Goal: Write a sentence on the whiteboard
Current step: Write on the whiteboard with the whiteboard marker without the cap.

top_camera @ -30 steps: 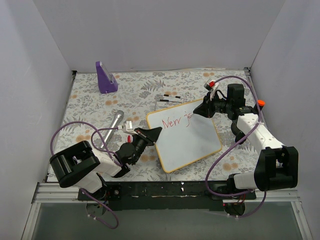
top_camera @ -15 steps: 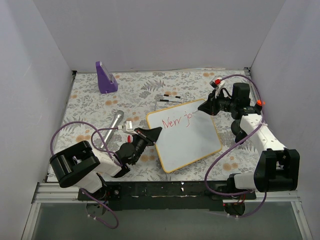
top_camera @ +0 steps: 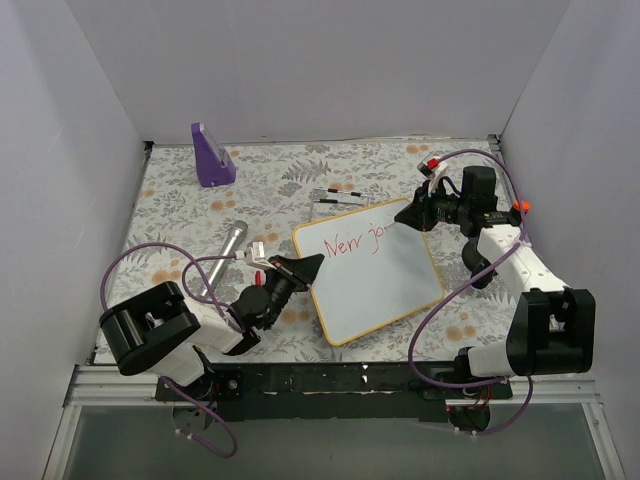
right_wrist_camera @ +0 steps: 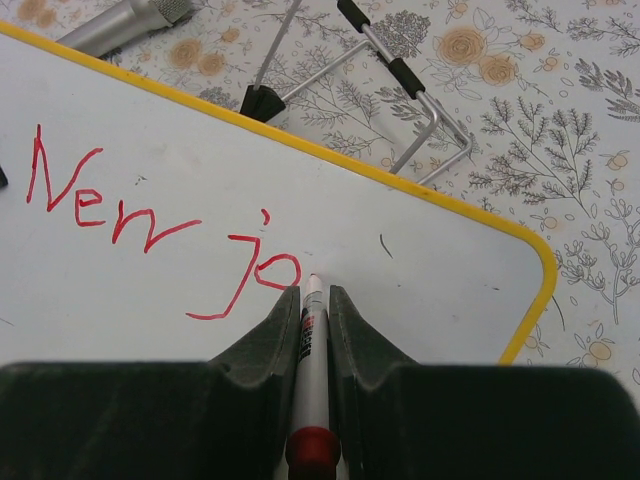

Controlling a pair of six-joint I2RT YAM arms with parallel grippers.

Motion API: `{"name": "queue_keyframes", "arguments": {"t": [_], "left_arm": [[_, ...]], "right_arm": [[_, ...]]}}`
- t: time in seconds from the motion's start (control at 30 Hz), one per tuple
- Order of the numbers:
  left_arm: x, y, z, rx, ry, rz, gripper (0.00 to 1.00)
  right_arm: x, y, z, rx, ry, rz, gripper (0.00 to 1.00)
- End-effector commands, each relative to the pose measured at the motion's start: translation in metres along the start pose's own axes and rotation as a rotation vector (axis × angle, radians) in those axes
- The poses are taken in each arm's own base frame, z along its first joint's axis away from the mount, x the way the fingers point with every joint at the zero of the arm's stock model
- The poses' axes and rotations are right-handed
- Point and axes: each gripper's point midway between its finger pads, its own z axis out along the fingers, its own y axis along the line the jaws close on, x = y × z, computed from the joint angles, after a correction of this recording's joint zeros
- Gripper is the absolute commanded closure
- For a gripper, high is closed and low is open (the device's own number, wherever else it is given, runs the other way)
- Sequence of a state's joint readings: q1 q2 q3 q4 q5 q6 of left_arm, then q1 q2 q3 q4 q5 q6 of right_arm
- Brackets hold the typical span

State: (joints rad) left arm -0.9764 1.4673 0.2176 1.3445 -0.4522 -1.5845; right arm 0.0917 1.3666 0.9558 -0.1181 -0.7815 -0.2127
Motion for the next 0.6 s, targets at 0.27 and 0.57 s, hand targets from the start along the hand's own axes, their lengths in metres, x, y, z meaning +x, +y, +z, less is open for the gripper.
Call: {"name": "queue_keyframes", "arguments": {"t": [0.27, 0.57], "left_arm": [[-0.030, -0.046, -0.009, 0.202, -0.110, 0.011, 1.00], [-0.031, -0.046, -0.009, 0.201, -0.113, 0.010, 1.00]], "right_arm": [[-0.017, 0.002, -0.001, -0.021, -0.041, -0.054, 0.99], [-0.006, 0.013, -0.008, -0.034, -0.022, -0.058, 0.99]]}}
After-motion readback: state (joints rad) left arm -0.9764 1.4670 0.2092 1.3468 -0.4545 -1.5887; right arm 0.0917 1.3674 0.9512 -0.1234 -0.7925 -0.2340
